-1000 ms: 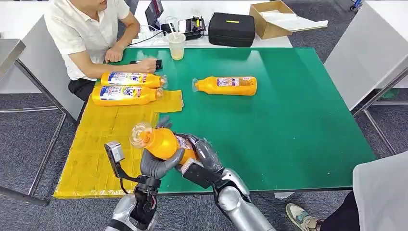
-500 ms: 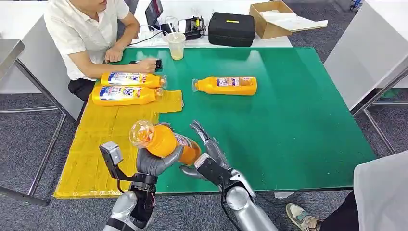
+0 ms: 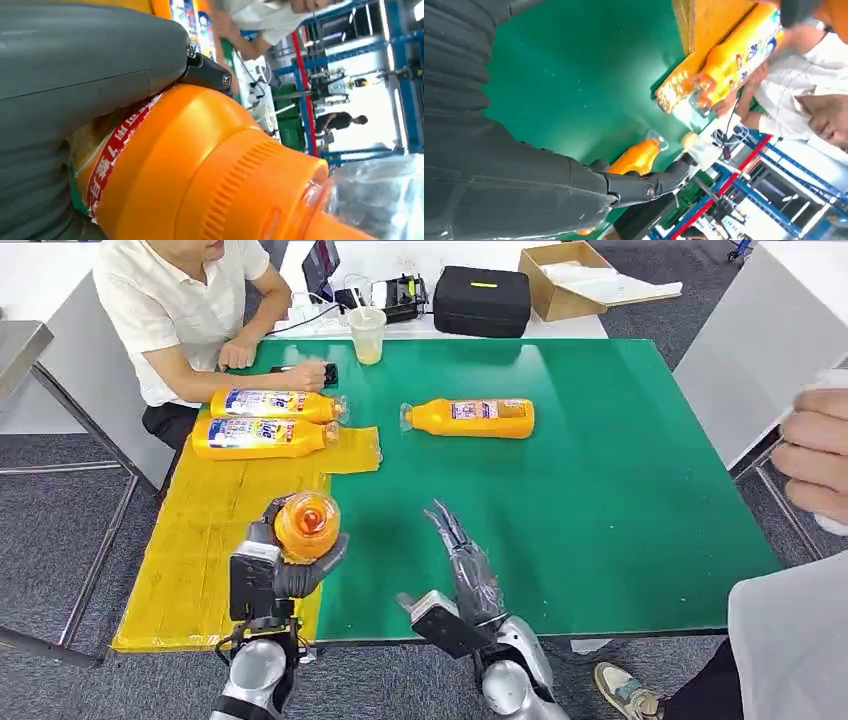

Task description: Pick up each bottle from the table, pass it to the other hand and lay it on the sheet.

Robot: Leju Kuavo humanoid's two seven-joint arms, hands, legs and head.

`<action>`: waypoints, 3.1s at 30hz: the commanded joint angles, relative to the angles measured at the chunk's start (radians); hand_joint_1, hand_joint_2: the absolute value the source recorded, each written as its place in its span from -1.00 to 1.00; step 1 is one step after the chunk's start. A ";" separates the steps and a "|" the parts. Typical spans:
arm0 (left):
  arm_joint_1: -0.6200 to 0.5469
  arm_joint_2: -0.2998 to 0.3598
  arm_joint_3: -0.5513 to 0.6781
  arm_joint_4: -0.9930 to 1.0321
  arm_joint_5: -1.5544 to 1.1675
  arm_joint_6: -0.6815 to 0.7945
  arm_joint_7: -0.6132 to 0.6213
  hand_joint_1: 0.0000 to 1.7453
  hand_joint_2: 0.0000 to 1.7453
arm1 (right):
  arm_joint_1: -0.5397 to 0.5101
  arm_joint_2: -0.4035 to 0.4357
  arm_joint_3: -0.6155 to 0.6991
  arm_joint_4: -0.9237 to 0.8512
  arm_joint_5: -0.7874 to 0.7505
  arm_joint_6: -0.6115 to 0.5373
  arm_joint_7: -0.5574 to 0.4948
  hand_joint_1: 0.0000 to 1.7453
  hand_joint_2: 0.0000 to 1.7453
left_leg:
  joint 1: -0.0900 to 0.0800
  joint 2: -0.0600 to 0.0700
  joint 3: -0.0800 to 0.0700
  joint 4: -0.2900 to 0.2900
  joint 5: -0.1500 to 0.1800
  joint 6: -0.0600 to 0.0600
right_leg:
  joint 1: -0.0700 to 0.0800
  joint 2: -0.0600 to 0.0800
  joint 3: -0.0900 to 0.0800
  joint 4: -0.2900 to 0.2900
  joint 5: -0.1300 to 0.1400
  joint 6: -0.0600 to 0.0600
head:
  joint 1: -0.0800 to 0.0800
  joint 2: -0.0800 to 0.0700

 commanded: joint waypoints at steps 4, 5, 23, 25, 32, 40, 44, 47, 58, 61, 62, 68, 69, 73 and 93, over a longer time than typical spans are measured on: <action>-0.181 0.026 0.073 0.260 -1.011 -0.005 0.374 1.00 1.00 | -0.118 -0.039 -0.039 0.154 -0.060 0.035 -0.059 -1.00 1.00 | 0.000 0.000 0.003 -0.001 0.001 0.001 | 0.001 -0.001 0.004 -0.001 0.000 -0.002 | 0.000 0.000; -0.191 0.027 0.076 0.279 -1.033 -0.016 0.386 1.00 1.00 | -0.120 -0.037 -0.042 0.160 -0.063 0.034 -0.063 -1.00 1.00 | 0.001 0.000 0.005 -0.002 0.001 0.001 | 0.001 -0.001 0.006 -0.002 0.000 -0.003 | 0.000 0.000; -0.326 0.011 0.164 0.582 -1.104 -0.170 0.424 1.00 1.00 | -0.150 -0.012 -0.064 0.212 -0.082 0.040 -0.094 -1.00 1.00 | 0.001 0.000 0.003 0.000 0.001 0.001 | 0.002 -0.003 0.005 0.000 0.000 -0.004 | 0.000 0.000; -0.353 -0.001 0.194 0.634 -1.083 -0.202 0.420 1.00 1.00 | -0.160 -0.005 -0.067 0.234 -0.085 0.042 -0.103 -1.00 1.00 | 0.000 0.000 0.002 -0.001 0.002 0.001 | 0.001 -0.001 0.003 -0.001 0.000 -0.002 | 0.000 0.000; -0.370 -0.004 0.205 0.662 -1.078 -0.212 0.422 1.00 1.00 | -0.166 -0.002 -0.068 0.249 -0.087 0.043 -0.109 -1.00 1.00 | 0.000 0.001 0.003 -0.001 0.001 0.001 | 0.001 -0.001 0.004 -0.001 0.000 -0.003 | 0.000 0.000; -0.431 0.020 0.223 0.783 -1.183 -0.165 0.505 -0.56 1.00 | -0.186 0.008 -0.091 0.288 -0.102 0.046 -0.127 -1.00 1.00 | 0.000 0.001 0.002 -0.001 0.002 0.001 | 0.001 0.000 0.003 0.000 0.001 -0.001 | 0.000 0.000; -0.435 0.014 0.253 0.787 -1.190 -0.168 0.509 -1.00 1.00 | -0.186 0.010 -0.096 0.294 -0.105 0.048 -0.132 -1.00 1.00 | 0.001 0.001 0.005 -0.001 0.001 0.001 | 0.002 -0.001 0.006 -0.001 0.000 -0.004 | 0.000 0.000; -0.436 0.013 0.258 0.790 -1.188 -0.173 0.507 -1.00 1.00 | -0.185 0.010 -0.096 0.294 -0.106 0.047 -0.133 -1.00 1.00 | 0.000 0.000 0.003 -0.001 0.002 0.001 | 0.001 -0.001 0.004 0.000 0.001 -0.002 | 0.000 0.000; -0.473 -0.013 0.341 0.874 -1.022 -0.347 0.260 -1.00 1.00 | -0.240 0.003 -0.105 0.381 -0.119 0.042 -0.172 -1.00 1.00 | 0.000 -0.003 0.007 -0.001 0.004 0.002 | 0.001 -0.004 0.010 -0.001 0.001 -0.003 | 0.000 0.000; -0.467 -0.018 0.313 0.857 -0.996 -0.360 0.213 -1.00 1.00 | -0.240 0.000 -0.102 0.387 -0.122 0.039 -0.178 -1.00 1.00 | 0.000 -0.005 0.008 -0.001 0.004 0.002 | 0.001 -0.006 0.011 -0.001 0.002 -0.003 | 0.000 0.000; -0.462 -0.019 0.301 0.846 -0.978 -0.362 0.187 -1.00 1.00 | -0.241 -0.002 -0.102 0.391 -0.124 0.035 -0.180 -1.00 1.00 | 0.000 -0.007 0.007 -0.001 0.004 0.002 | 0.000 -0.007 0.011 0.000 0.001 -0.001 | 0.000 0.000; -0.426 -0.017 0.214 0.791 -0.922 -0.318 0.144 -1.00 1.00 | -0.242 -0.006 -0.097 0.396 -0.128 0.026 -0.190 -1.00 1.00 | 0.000 -0.007 0.008 -0.001 0.004 0.002 | 0.000 -0.009 0.012 -0.001 0.001 -0.002 | 0.000 0.000; -0.413 -0.020 0.198 0.759 -0.895 -0.297 0.132 -1.00 1.00 | -0.237 -0.007 -0.099 0.388 -0.126 0.021 -0.187 -1.00 1.00 | -0.001 -0.008 0.007 -0.001 0.005 0.002 | 0.000 -0.009 0.011 0.000 0.001 -0.001 | 0.000 0.000; -0.314 -0.022 0.069 0.504 -0.868 -0.271 0.130 -1.00 1.00 | -0.200 -0.014 -0.114 0.334 -0.119 0.013 -0.172 -1.00 1.00 | -0.001 -0.010 0.006 0.000 0.005 0.002 | 0.000 -0.011 0.010 0.000 0.001 -0.001 | 0.000 0.000; -0.057 0.020 -0.153 -0.018 -0.829 -0.165 0.149 -1.00 1.00 | -0.199 -0.169 -0.135 0.287 0.402 -0.293 0.155 -1.00 1.00 | -0.001 -0.008 0.001 0.001 0.003 0.003 | 0.000 -0.010 0.006 0.000 0.000 -0.002 | 0.001 0.000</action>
